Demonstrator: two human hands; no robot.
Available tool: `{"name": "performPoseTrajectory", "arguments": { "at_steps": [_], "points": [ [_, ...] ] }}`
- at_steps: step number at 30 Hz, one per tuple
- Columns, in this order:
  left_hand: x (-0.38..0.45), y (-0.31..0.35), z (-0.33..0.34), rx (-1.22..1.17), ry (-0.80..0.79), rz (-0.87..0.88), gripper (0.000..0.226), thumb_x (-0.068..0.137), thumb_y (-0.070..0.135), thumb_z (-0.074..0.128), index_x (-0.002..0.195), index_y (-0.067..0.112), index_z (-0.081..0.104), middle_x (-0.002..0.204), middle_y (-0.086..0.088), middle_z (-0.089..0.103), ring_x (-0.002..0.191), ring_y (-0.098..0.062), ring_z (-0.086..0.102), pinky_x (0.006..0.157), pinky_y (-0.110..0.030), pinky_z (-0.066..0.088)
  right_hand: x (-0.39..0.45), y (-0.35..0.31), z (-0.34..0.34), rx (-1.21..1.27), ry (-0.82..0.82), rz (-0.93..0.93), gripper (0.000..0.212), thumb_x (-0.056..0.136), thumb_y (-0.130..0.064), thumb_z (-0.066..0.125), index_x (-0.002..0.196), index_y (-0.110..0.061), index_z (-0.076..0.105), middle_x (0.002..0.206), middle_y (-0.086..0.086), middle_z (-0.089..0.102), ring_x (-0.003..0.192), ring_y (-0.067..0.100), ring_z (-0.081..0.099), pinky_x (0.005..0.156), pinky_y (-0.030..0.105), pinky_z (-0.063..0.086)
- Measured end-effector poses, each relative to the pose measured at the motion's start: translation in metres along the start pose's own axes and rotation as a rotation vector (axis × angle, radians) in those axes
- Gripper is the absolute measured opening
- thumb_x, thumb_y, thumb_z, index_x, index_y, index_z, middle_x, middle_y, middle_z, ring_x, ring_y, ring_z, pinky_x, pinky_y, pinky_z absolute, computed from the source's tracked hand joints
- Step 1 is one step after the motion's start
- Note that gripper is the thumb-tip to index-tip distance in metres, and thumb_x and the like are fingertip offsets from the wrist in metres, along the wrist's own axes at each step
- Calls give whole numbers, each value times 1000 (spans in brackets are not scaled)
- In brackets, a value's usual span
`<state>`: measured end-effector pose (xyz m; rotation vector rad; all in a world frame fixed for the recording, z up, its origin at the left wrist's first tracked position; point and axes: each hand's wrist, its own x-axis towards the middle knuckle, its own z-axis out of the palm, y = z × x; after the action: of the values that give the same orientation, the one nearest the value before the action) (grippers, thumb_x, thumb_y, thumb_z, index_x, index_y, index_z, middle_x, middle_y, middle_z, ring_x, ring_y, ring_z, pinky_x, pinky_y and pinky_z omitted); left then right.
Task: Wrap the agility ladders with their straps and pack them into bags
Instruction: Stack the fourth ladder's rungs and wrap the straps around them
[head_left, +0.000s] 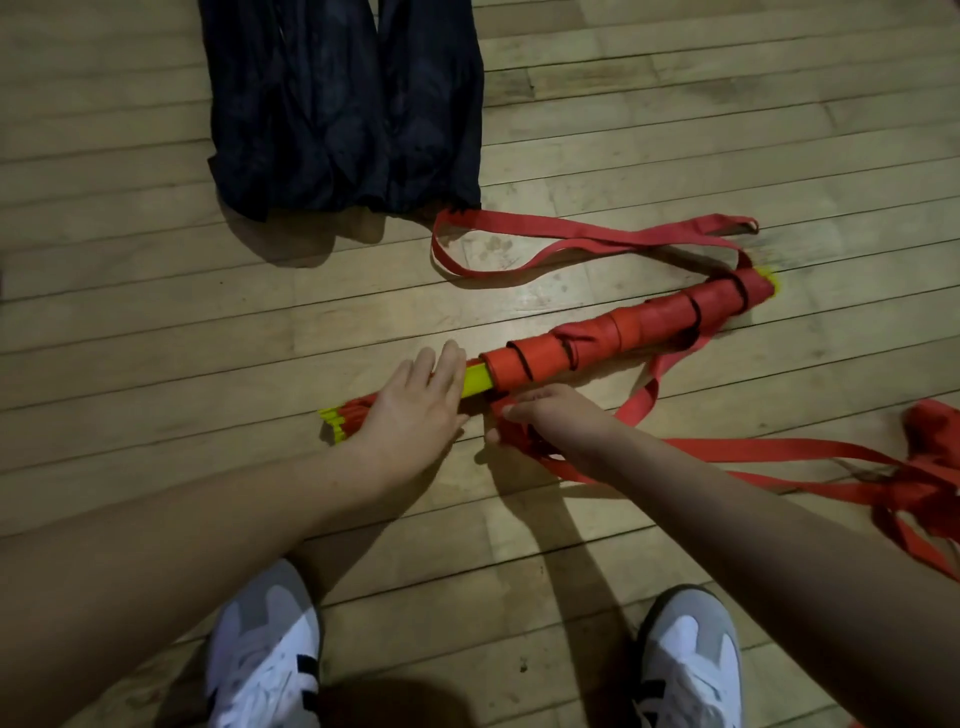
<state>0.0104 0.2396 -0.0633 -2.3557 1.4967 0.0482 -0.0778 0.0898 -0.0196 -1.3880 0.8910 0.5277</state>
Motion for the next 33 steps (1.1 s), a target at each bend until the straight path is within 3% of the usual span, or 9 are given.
{"name": "performPoseTrajectory", "arguments": {
  "at_steps": [2, 7, 10, 12, 15, 20, 25, 29, 33],
  "points": [
    [-10, 4, 3, -86, -23, -30, 68, 100, 42, 36, 147, -5, 23, 152, -28, 25, 134, -39, 38, 110, -43, 34, -1, 3, 1, -25, 17, 15, 22, 94, -4, 51, 104, 8, 66, 84, 13, 72, 65, 10, 66, 57, 14, 50],
    [-23, 13, 0, -158, 17, 33, 56, 66, 18, 63, 119, 2, 65, 122, -33, 57, 98, -42, 66, 76, -42, 56, -7, 16, 0, -54, 28, 58, 20, 91, 3, 52, 102, 16, 64, 82, 18, 69, 60, 13, 64, 58, 17, 52],
    [-22, 21, -2, -253, -17, 18, 52, 62, 18, 76, 111, 11, 59, 108, -25, 65, 83, -37, 68, 63, -37, 56, -11, 23, 1, -30, 56, 37, 20, 89, 9, 51, 101, 21, 61, 83, 23, 67, 61, 16, 65, 62, 23, 55],
    [-20, 25, -10, -401, -87, -28, 46, 77, 18, 69, 114, 16, 42, 108, -17, 59, 92, -35, 63, 68, -37, 51, -12, 25, 1, -7, 48, 28, 18, 88, 13, 49, 98, 22, 61, 80, 22, 65, 54, 13, 64, 54, 19, 54],
    [-11, 24, -14, -419, -133, -106, 38, 96, 20, 48, 129, 22, 30, 117, -10, 47, 109, -31, 50, 73, -36, 38, -10, 24, -2, -28, 36, 21, 15, 87, 12, 50, 80, 12, 64, 82, 23, 67, 63, 20, 66, 66, 27, 58],
    [14, 6, -19, -395, -122, -183, 46, 95, 24, 51, 132, 18, 25, 113, -11, 50, 103, -30, 53, 64, -35, 35, -6, 13, -11, -85, 66, 5, 20, 90, 2, 51, 88, 7, 70, 85, 15, 74, 72, 17, 67, 59, 17, 53],
    [33, -18, -21, -386, -124, -285, 55, 91, 28, 60, 133, 13, 28, 113, -11, 56, 100, -29, 57, 64, -35, 37, -7, -4, -21, -79, 46, 60, 21, 94, -3, 49, 100, 5, 68, 90, 14, 74, 57, 6, 66, 45, 13, 44],
    [41, -24, -20, -430, -147, -378, 55, 86, 26, 65, 128, 11, 32, 117, -12, 53, 105, -30, 54, 72, -37, 42, -1, -17, -21, -217, 14, 82, 19, 92, 0, 51, 97, 3, 69, 84, 10, 72, 57, 9, 61, 44, 18, 41],
    [38, -21, -16, -317, -82, -331, 71, 86, 28, 62, 142, 3, 25, 122, -15, 48, 110, -30, 49, 86, -37, 43, 1, -22, -18, -273, 1, 97, 19, 92, 1, 50, 102, 3, 66, 82, 10, 70, 63, 14, 61, 46, 21, 41]
  ]
}}
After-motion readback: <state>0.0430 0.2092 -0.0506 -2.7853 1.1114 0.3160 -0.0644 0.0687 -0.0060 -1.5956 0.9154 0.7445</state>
